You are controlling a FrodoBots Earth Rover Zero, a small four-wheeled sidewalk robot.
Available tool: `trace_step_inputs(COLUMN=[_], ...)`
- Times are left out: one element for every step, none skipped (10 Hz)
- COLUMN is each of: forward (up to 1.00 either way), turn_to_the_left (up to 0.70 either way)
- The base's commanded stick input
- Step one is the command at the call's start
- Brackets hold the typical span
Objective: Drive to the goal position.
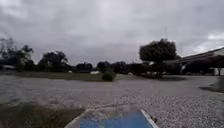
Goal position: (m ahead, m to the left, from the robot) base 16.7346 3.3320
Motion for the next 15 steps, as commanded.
trace_step_inputs(forward=[0.5, 0.5, 0.5, 0.5, 0.5, 0.5, 0.5, 0.5, 0.5, 0.5, 0.5, 0.5, 0.5, 0.5, 0.5], turn_to_the_left=[0.0, 0.0, 0.0, 0.0, 0.0, 0.0, 0.0, 0.0, 0.0, 0.0, 0.0, 0.0, 0.0, 0.0, 0.0])
